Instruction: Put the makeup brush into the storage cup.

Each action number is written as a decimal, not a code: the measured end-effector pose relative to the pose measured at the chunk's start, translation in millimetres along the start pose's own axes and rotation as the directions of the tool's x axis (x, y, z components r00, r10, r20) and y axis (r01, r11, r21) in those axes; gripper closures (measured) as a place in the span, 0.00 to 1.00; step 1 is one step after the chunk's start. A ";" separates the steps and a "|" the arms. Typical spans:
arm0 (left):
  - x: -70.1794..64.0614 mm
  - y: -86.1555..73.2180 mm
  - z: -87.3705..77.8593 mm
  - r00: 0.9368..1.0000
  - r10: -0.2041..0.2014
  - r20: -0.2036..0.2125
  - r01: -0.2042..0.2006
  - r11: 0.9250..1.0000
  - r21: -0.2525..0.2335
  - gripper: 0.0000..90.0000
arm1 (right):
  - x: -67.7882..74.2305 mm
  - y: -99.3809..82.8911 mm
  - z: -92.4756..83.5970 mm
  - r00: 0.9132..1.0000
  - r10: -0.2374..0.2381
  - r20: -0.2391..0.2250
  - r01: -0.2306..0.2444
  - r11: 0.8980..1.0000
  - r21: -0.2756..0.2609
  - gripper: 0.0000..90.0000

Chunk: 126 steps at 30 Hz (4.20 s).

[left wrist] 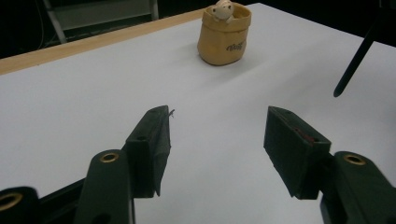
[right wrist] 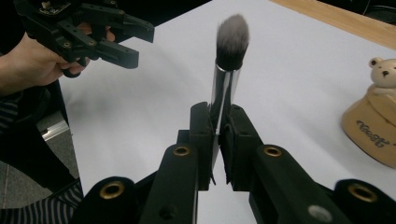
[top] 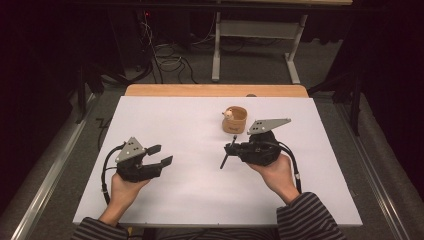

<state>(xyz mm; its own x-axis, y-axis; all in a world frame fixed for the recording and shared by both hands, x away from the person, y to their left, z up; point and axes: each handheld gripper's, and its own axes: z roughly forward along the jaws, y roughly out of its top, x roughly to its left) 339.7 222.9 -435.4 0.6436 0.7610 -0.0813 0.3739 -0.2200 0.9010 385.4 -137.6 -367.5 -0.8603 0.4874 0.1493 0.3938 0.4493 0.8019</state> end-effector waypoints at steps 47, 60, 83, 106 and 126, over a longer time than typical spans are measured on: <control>11.6 -15.2 2.1 0.999 -0.029 -0.027 0.029 1.000 -0.011 0.42 | -35.7 8.7 -22.3 0.994 0.054 0.098 -0.055 0.998 0.014 0.95; 10.3 -16.4 3.8 1.000 -0.020 -0.024 0.020 1.000 -0.004 0.42 | -47.2 20.4 -23.7 0.988 0.063 0.138 -0.067 0.997 0.024 0.95; 9.3 -16.7 4.7 1.000 -0.016 -0.019 0.016 1.000 -0.002 0.41 | -59.4 39.1 -27.4 0.981 0.071 0.180 -0.075 0.997 0.017 0.95; 9.2 -16.8 5.1 1.000 -0.016 -0.015 0.016 1.000 0.000 0.42 | -68.9 54.6 -25.3 0.976 0.075 0.204 -0.079 0.997 0.010 0.95; 9.1 -16.8 5.3 1.000 -0.014 -0.013 0.014 1.000 0.001 0.42 | -77.9 66.9 -23.9 0.970 0.096 0.223 -0.097 0.995 -0.004 0.95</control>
<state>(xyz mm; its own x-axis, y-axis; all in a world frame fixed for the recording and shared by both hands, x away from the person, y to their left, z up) 342.8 230.3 -453.6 0.6299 0.7717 -0.0883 0.3833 -0.2100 0.8994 471.0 -163.4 -311.7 -0.7248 0.6826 0.0928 0.4742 0.3965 0.7861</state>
